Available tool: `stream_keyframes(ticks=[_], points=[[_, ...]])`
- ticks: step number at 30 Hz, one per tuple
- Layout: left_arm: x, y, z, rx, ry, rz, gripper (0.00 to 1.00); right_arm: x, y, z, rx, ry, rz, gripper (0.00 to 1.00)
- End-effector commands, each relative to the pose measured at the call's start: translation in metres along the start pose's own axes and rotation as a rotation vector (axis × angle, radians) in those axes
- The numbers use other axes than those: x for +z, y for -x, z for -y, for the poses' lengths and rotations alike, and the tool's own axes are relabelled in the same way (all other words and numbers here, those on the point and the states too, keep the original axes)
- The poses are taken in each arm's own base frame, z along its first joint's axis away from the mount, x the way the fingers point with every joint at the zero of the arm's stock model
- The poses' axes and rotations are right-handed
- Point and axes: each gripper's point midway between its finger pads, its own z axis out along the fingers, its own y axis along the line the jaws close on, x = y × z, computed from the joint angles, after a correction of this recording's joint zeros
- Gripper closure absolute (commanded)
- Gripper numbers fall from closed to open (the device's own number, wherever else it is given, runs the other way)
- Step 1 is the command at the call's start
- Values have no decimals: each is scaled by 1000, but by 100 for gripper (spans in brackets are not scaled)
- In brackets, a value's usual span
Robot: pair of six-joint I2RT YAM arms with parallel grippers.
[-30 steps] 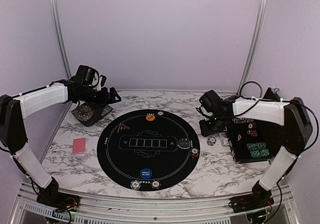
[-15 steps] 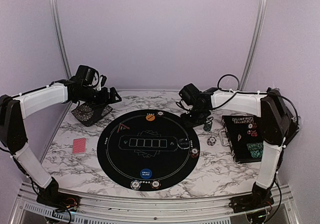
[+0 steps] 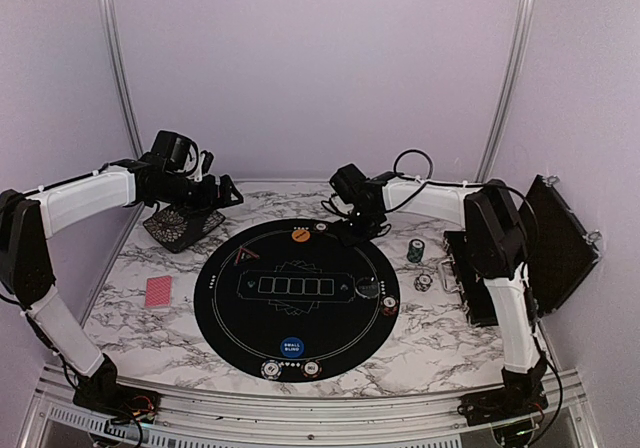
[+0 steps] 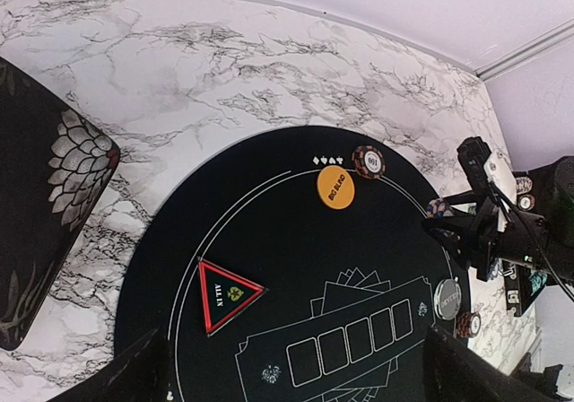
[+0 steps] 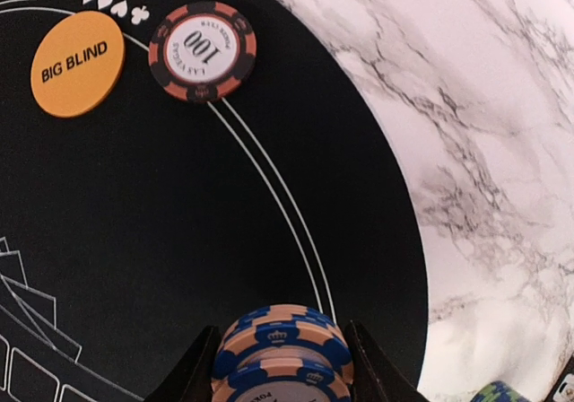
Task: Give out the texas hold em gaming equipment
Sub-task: Place the poker chips pile in the big blind area.
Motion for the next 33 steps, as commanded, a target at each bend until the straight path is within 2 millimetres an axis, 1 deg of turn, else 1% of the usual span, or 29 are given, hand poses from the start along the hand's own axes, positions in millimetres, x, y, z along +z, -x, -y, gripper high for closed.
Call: stream_keyframes(ticks=[1, 5, 8, 15, 19, 27, 33], points=[[-6, -5, -1, 13, -3, -13, 1, 2, 27, -13, -67, 30, 46, 58], [-6, -5, -1, 15, -2, -13, 1, 12, 39, -19, -103, 46, 57, 58], [-6, -6, -2, 15, 1, -13, 1, 19, 44, -22, -132, 52, 63, 58], [-7, -5, -4, 15, 10, -9, 1, 35, 44, -20, -165, 64, 53, 58], [-6, -5, -4, 14, 9, -9, 1, 40, 45, -17, -171, 69, 57, 58], [-5, -6, -5, 12, 13, -11, 1, 53, 41, -12, -174, 78, 44, 58], [-4, -5, -5, 13, 13, -11, 1, 62, 44, -6, -163, 84, 44, 57]])
